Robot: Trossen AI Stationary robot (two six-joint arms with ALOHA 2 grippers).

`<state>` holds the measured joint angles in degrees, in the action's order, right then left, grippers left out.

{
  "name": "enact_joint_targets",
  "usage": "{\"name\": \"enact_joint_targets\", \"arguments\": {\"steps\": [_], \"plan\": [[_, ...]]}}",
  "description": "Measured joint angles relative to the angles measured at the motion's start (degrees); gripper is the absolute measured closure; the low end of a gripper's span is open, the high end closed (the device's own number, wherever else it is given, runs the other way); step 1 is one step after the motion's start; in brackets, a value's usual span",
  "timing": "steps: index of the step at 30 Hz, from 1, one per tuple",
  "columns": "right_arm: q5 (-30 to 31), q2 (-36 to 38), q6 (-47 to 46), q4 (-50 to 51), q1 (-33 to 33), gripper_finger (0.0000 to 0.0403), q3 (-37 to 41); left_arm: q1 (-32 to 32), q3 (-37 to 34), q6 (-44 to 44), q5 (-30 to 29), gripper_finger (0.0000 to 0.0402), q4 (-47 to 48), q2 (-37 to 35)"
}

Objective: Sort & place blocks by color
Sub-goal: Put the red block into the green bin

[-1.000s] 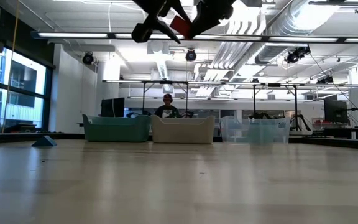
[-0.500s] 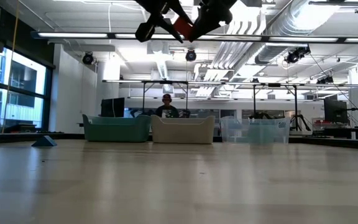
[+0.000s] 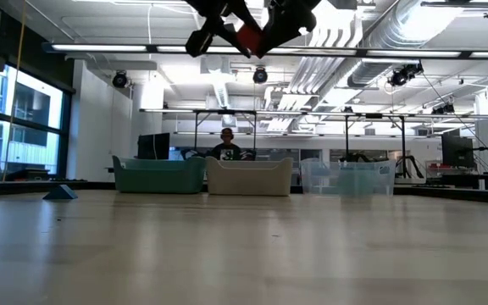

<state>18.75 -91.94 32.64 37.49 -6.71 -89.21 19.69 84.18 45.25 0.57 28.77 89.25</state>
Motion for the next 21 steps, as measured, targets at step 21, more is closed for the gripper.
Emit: {"name": "enact_joint_targets", "arguments": {"steps": [21], "plan": [[6.3, 0.1, 3.4, -1.6, -3.4, 0.0190, 0.0, 10.7, 0.0, -3.0, -11.6, 0.0351, 15.7, 0.0]]}}
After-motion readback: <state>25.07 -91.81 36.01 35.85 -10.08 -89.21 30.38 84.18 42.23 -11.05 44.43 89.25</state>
